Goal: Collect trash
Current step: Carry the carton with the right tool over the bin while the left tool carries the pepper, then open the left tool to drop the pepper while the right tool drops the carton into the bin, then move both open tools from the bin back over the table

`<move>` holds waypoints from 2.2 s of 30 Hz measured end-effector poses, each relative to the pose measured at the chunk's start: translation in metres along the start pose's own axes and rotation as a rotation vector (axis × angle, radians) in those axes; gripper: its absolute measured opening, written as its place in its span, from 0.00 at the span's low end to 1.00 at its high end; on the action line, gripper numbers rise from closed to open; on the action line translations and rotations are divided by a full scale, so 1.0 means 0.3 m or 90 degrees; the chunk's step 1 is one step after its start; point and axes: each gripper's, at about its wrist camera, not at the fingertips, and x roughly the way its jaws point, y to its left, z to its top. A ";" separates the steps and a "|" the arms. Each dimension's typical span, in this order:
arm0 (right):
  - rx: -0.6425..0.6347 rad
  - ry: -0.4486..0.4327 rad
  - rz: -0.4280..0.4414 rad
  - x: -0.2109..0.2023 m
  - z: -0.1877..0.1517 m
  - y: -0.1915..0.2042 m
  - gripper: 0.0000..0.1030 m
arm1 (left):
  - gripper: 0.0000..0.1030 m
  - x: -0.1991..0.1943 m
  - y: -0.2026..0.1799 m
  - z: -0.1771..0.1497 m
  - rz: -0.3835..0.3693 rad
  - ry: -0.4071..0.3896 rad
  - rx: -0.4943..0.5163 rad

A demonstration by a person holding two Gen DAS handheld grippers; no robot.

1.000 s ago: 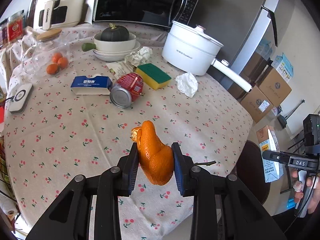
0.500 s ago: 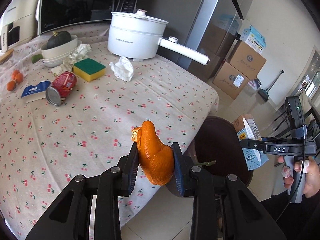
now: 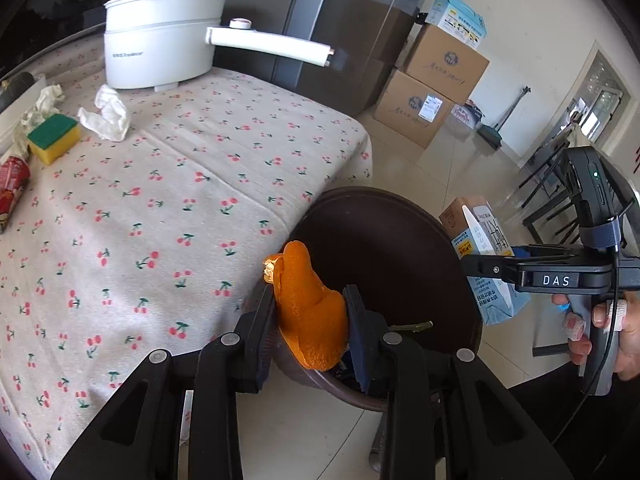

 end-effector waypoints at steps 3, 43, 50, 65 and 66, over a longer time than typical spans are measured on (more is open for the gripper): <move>0.010 0.006 -0.008 0.008 -0.008 -0.044 0.56 | 0.33 0.051 -0.038 0.007 -0.012 0.013 0.015; 0.017 0.007 -0.020 0.043 0.022 -0.055 0.78 | 0.94 0.144 -0.077 -0.026 0.146 0.073 0.101; 0.029 -0.006 -0.015 0.023 0.039 -0.036 0.86 | 0.95 0.096 -0.054 -0.035 0.159 0.066 0.094; -0.003 -0.002 -0.009 0.032 0.071 0.087 0.86 | 0.96 -0.042 0.079 -0.058 0.195 0.046 0.039; -0.007 -0.001 -0.009 0.034 0.075 0.100 0.86 | 0.96 -0.059 0.094 -0.060 0.196 0.043 0.033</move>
